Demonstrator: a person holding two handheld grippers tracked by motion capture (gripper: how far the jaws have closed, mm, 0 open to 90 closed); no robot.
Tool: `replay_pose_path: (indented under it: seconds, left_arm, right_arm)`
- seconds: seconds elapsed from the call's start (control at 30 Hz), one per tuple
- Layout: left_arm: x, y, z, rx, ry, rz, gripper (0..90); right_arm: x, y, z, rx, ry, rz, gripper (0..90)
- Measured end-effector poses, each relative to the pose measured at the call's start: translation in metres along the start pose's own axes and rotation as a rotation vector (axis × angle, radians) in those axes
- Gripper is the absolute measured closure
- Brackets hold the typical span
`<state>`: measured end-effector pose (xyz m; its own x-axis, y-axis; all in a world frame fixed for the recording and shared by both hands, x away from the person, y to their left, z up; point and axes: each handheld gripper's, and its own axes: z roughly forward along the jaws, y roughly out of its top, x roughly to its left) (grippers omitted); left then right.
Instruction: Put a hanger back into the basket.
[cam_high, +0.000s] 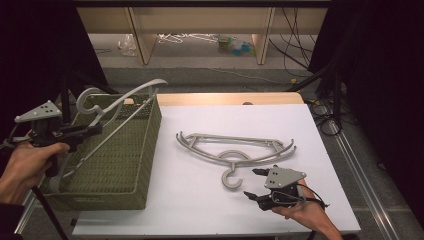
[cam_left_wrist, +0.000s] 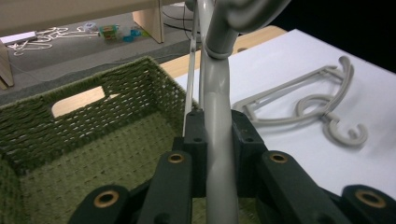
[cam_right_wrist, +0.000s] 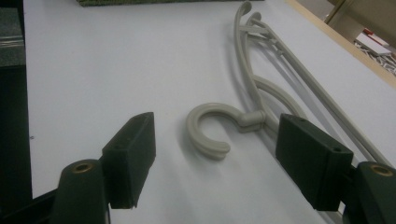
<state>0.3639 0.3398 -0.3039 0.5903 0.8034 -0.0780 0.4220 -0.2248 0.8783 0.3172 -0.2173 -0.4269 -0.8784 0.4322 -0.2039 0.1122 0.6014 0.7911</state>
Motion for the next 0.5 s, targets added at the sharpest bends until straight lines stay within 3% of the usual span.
replay_pose_path:
  seconds: [0.17,0.4,0.5]
  left_arm:
    - [0.019,-0.013,0.007,0.039,0.013,-0.016,79.0]
    - [0.036,-0.019,0.009,0.024,0.040,-0.054,79.0]
    - [0.042,-0.025,0.013,0.067,0.058,-0.052,79.0]
  right_arm:
    - [0.002,0.001,0.001,-0.002,0.022,-0.011,29.5]
    - [0.002,0.000,0.002,0.002,0.026,-0.014,29.5]
    - [0.003,0.000,0.002,0.009,0.034,-0.015,29.5]
